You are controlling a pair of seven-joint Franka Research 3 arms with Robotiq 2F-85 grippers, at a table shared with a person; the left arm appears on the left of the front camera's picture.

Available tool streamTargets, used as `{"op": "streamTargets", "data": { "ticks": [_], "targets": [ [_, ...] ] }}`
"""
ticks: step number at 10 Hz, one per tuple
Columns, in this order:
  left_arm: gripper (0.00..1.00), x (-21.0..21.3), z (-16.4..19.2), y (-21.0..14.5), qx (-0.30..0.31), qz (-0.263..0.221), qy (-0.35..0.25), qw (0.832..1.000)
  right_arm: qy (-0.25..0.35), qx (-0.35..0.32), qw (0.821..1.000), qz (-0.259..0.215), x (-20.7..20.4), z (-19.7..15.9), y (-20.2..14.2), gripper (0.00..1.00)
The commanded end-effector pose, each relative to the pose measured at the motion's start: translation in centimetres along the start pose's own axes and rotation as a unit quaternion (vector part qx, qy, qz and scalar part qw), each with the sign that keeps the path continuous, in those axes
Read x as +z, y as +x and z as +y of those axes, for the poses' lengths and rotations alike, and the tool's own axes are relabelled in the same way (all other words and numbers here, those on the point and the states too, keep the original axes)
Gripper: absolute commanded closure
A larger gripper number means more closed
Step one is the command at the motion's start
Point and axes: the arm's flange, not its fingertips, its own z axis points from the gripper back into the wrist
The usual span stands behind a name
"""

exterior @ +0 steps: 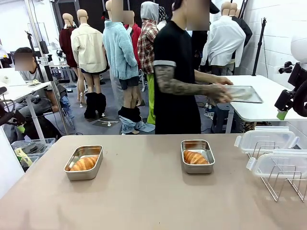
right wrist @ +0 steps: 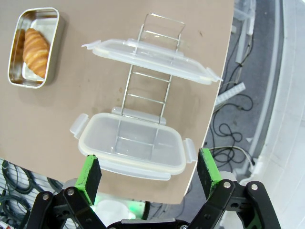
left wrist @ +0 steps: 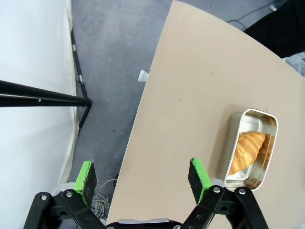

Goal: Place the bread in airtight containers.
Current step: Pick up one Airtight Container lid and hand it to the human.

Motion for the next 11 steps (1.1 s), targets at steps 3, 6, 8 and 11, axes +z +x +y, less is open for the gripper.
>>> {"op": "streamTargets", "data": {
  "ticks": [3, 6, 8, 11],
  "targets": [
    [0.00, 0.13, 0.14, -0.38, -0.001, -0.002, 0.012, 1.000, -0.003, -0.002, 1.000, 0.007, 0.17, 0.08, 0.11, 0.00],
    [0.00, 0.13, 0.14, -0.38, -0.001, -0.002, 0.012, 1.000, -0.003, -0.002, 1.000, 0.007, 0.17, 0.08, 0.11, 0.00],
    [0.00, 0.13, 0.14, -0.38, -0.001, -0.002, 0.012, 1.000, -0.003, -0.002, 1.000, 0.007, 0.17, 0.08, 0.11, 0.00],
    [0.00, 0.13, 0.14, -0.38, -0.001, -0.002, 0.012, 1.000, -0.003, -0.002, 1.000, 0.007, 0.17, 0.08, 0.11, 0.00]
  ]
}}
